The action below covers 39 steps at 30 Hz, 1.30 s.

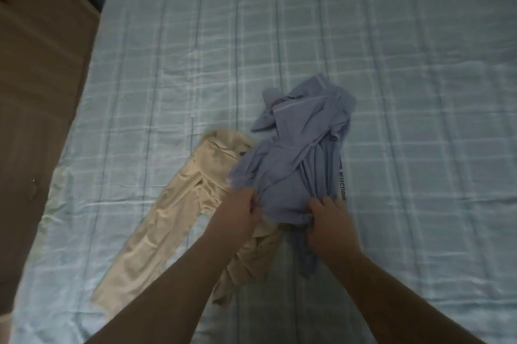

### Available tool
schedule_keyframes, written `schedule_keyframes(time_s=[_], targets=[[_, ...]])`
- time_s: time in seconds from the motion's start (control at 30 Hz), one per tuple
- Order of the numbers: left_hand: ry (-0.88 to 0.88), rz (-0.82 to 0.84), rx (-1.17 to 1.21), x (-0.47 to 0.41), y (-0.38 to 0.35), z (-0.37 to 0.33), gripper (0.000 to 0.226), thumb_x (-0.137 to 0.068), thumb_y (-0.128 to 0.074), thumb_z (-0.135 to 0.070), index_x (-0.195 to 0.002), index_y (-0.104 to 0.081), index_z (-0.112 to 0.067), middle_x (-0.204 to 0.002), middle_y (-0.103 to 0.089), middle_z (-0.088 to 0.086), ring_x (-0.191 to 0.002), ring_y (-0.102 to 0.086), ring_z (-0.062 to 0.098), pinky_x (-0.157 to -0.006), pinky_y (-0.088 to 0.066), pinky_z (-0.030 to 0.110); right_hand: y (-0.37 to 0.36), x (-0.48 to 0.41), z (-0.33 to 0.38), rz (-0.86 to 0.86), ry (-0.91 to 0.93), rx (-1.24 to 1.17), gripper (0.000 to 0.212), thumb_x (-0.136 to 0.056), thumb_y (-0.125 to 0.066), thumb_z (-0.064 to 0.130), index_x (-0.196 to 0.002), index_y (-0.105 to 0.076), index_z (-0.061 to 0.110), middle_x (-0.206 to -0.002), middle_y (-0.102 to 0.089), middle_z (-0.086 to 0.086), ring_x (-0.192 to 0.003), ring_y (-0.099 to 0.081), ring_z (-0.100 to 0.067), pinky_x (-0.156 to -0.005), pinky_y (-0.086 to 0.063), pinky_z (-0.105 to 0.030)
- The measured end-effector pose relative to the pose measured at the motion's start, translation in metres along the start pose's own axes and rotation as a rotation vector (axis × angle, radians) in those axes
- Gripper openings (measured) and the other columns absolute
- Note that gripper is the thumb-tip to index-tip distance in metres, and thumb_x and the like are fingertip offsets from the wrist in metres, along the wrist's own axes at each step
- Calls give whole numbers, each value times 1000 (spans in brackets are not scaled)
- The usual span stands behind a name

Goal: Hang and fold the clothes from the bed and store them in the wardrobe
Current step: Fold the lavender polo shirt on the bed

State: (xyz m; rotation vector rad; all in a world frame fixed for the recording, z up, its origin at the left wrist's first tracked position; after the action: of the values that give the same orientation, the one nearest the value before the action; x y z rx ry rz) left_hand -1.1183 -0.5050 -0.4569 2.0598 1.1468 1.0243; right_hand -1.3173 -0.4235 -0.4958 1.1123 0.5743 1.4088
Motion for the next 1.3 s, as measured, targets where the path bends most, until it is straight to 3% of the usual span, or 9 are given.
schedule_keyframes(time_s=[0.23, 0.37, 0.5, 0.67, 0.77, 0.93, 1.1, 1.17, 1.3], targets=[[86, 120, 315, 102, -11, 0, 57, -87, -69, -12, -134, -41, -27, -68, -50, -8, -62, -57, -4, -57, -42, 7, 2, 96, -1, 92, -75, 48, 20, -67, -61, 22, -86, -58, 16, -91, -61, -6, -90, -58, -34, -68, -48, -41], [109, 224, 184, 151, -26, 18, 28, -80, -73, -16, -106, -64, -16, -68, -49, -13, -66, -53, 8, -54, -35, 6, -19, 155, 5, 219, -113, 90, 16, -77, -60, 23, -92, -60, 18, -97, -61, -5, -100, -57, -31, -76, -48, -39], [118, 249, 151, 197, -43, 34, 22, -78, -73, -17, -91, -57, -24, -71, -48, -12, -64, -46, 2, -60, -34, 23, -39, 201, 18, 314, -125, 121, 18, -80, -57, 28, -96, -59, 20, -103, -59, -4, -106, -55, -28, -81, -48, -37], [153, 226, 200, 227, -48, 47, 26, -83, -69, -24, -81, -44, -30, -75, -49, -10, -66, -47, 6, -56, -34, 14, -46, 223, 27, 402, -159, 92, 28, -88, -54, 26, -114, -56, 17, -120, -54, -8, -117, -49, -30, -91, -45, -38], [127, 176, 44, 227, -44, 48, 28, -79, -71, -29, -77, -44, -23, -85, -50, 1, -83, -49, 20, -73, -38, 33, -40, 221, 29, 487, -176, 77, 32, -86, -53, 23, -117, -59, 24, -124, -56, -3, -119, -52, -27, -98, -43, -39], [5, 141, 316, 227, -34, 32, 27, -63, -61, -15, -65, -36, -22, -76, -45, 0, -71, -44, 14, -61, -30, 29, -15, 189, 38, 243, -434, -336, 15, -94, -54, 26, -106, -61, 20, -97, -63, -2, -93, -63, -27, -79, -48, -35], [-92, 287, 425, 234, -27, 0, 25, -64, -61, -9, -70, -41, -24, -81, -44, -4, -74, -41, 8, -66, -32, 22, -8, 147, 65, 348, -703, -1215, 22, -98, -58, 28, -105, -65, 8, -93, -69, -12, -84, -69, -25, -77, -56, -40], [-129, 314, 444, 236, -23, -11, 22, -63, -61, -3, -73, -44, -13, -83, -44, 1, -75, -39, 6, -67, -32, 20, -5, 137, 70, 279, -723, -1180, 7, -95, -58, 11, -98, -63, 7, -90, -65, -15, -78, -67, -25, -75, -55, -39], [-131, 384, 483, 243, -12, -30, 21, -73, -65, 2, -76, -49, -11, -83, -45, -4, -72, -39, -4, -66, -33, 13, 8, 128, 66, 217, -840, -995, 42, -97, -51, 14, -137, -49, 3, -133, -55, -21, -118, -54, -37, -100, -43, -40]])
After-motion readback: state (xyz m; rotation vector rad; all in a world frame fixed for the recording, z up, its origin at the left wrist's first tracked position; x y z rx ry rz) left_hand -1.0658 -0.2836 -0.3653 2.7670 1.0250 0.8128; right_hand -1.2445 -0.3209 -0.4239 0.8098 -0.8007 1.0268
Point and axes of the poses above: each hand's wrist, its own x-axis away from the middle knuckle, its own y-axis out of the back of the hand, z = x × y, the point moved 3 cm from there along -x, towards the middle knuckle
